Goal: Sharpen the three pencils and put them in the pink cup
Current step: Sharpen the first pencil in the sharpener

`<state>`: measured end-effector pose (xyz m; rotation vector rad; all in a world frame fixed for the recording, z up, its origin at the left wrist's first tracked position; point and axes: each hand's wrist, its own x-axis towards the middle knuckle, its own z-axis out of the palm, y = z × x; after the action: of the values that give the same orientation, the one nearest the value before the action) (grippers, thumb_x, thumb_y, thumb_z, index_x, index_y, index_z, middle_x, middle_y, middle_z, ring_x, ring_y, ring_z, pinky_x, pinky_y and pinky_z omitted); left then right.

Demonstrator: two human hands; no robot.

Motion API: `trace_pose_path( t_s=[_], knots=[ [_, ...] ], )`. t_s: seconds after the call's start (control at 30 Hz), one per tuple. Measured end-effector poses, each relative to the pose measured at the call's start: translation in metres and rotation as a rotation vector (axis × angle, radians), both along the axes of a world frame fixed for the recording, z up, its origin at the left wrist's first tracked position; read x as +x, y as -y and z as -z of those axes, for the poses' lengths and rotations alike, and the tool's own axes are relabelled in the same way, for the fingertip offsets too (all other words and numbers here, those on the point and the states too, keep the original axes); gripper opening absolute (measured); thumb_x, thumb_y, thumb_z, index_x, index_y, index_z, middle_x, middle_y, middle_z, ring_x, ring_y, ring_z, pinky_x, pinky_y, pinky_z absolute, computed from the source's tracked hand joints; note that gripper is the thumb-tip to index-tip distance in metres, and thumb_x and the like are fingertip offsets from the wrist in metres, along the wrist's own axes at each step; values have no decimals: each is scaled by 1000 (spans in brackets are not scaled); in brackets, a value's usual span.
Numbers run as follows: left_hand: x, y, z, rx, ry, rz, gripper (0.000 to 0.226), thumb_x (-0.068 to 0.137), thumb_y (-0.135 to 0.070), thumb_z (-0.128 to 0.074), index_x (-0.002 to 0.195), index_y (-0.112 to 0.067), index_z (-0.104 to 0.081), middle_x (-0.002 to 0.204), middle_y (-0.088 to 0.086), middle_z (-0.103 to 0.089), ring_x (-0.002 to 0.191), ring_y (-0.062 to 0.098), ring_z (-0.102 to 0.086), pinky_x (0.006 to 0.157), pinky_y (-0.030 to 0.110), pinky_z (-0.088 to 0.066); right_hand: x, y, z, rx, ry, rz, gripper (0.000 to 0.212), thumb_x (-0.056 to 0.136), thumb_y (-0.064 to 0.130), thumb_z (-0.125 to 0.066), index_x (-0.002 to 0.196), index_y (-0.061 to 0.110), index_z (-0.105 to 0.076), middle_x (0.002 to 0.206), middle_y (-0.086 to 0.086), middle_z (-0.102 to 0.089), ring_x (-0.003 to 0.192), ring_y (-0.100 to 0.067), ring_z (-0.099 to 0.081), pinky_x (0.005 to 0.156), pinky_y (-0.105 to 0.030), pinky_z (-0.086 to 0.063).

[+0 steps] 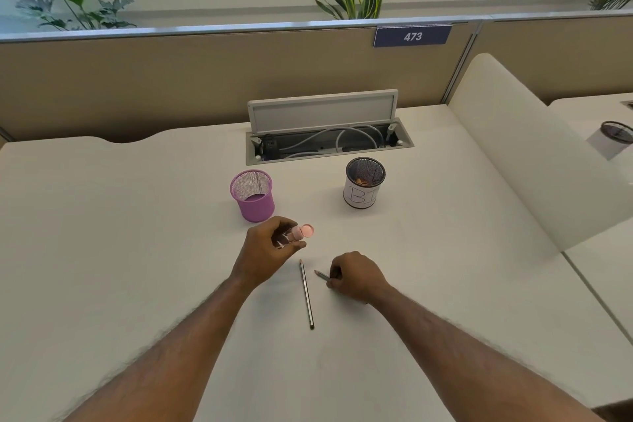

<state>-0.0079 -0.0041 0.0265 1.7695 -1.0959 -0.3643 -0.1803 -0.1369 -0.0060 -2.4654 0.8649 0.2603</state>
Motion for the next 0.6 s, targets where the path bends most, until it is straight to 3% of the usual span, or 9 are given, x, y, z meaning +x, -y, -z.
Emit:
trace_pose_path(
  t_s=[0.2, 0.33, 0.43, 0.53, 0.6],
  knots=[
    [-2, -3, 5, 20, -75, -2, 27, 78, -26, -81, 101, -22, -67, 88, -6, -72, 76, 18, -66, 68, 28, -57, -4, 0, 3, 3, 35, 11, 15, 76, 36, -69, 83, 23, -67, 88, 4, -66, 81, -18, -61, 62, -25, -41],
    [-5, -4, 2, 22, -111, 8, 17, 85, -32, -73, 100, -25, -69, 85, -11, -71, 75, 13, -64, 64, 22, -52, -9, 4, -3, 13, 134, 77, 25, 76, 47, -71, 82, 23, -66, 78, 10, -59, 75, -11, -55, 60, -26, -39],
    [-4, -4, 0, 31, -189, -7, 17, 94, -33, -63, 101, -23, -73, 86, -14, -72, 78, 12, -66, 66, 22, -53, -18, 17, -7, -25, 203, 194, 18, 81, 39, -69, 81, 21, -66, 79, 8, -62, 79, -14, -58, 63, -27, -43],
    [-2, -3, 0, 49, -201, -14, 14, 95, -29, -62, 101, -24, -73, 86, -16, -72, 78, 9, -67, 65, 17, -50, -31, 27, -10, 3, 150, 265, 21, 77, 43, -72, 80, 24, -63, 77, 10, -59, 73, -11, -55, 58, -25, -38],
    [-2, -2, 2, 60, -176, -15, 17, 94, -29, -63, 105, -20, -73, 92, -11, -73, 81, 11, -67, 69, 25, -54, -34, 27, -9, 28, 89, 233, 22, 75, 44, -73, 80, 26, -62, 76, 11, -56, 72, -10, -54, 56, -24, -35]
  ],
)
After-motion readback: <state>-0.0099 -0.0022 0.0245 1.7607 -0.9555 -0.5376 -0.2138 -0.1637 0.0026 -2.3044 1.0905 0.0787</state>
